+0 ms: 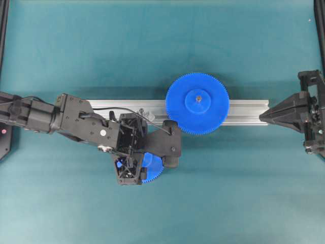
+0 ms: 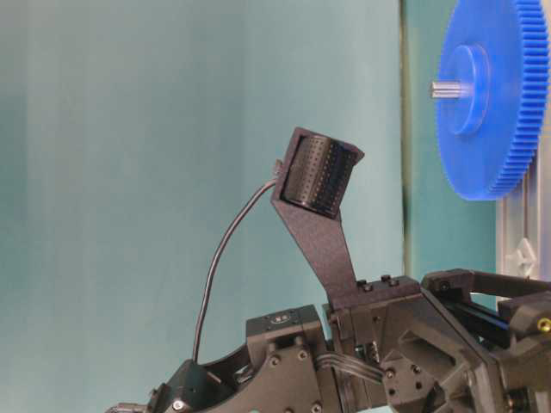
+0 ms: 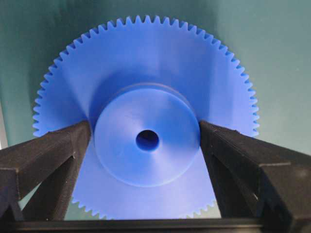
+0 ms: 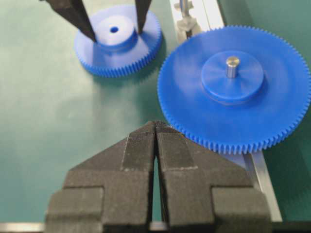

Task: Insert the small gear onto the shaft.
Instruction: 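Close the left gripper around the blue gear's hub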

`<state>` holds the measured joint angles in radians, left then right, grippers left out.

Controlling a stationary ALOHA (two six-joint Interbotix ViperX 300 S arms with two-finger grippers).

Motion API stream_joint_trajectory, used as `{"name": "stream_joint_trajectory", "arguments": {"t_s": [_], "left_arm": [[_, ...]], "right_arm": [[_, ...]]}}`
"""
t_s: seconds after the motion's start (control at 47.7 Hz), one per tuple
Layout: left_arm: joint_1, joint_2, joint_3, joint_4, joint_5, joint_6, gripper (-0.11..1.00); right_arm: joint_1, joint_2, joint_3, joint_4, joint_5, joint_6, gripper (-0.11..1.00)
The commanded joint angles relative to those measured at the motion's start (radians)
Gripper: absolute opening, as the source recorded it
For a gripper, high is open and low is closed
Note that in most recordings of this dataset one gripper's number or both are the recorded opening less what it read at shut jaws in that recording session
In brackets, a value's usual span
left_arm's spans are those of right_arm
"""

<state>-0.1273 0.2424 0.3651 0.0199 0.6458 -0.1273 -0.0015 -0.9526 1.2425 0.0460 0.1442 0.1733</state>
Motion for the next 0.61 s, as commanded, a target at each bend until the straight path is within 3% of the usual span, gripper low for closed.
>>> {"name": "stream_joint_trajectory", "arguments": {"t_s": [0.0, 0.398, 0.587], "left_arm": [[-0.002, -0.005, -0.008, 0.002, 0.003, 0.0, 0.92], [-0.002, -0.002, -0.006, 0.002, 0.003, -0.003, 0.89], [-0.002, -0.005, -0.008, 0.002, 0.012, -0.003, 0.7]], "right_arm": [[-0.002, 0.005, -0.011, 0.0, -0.009, 0.009, 0.04], [-0.002, 0.006, -0.009, 0.002, -0.009, 0.009, 0.04], [-0.002, 0.005, -0.006, 0.0, -0.009, 0.009, 0.04]]}}
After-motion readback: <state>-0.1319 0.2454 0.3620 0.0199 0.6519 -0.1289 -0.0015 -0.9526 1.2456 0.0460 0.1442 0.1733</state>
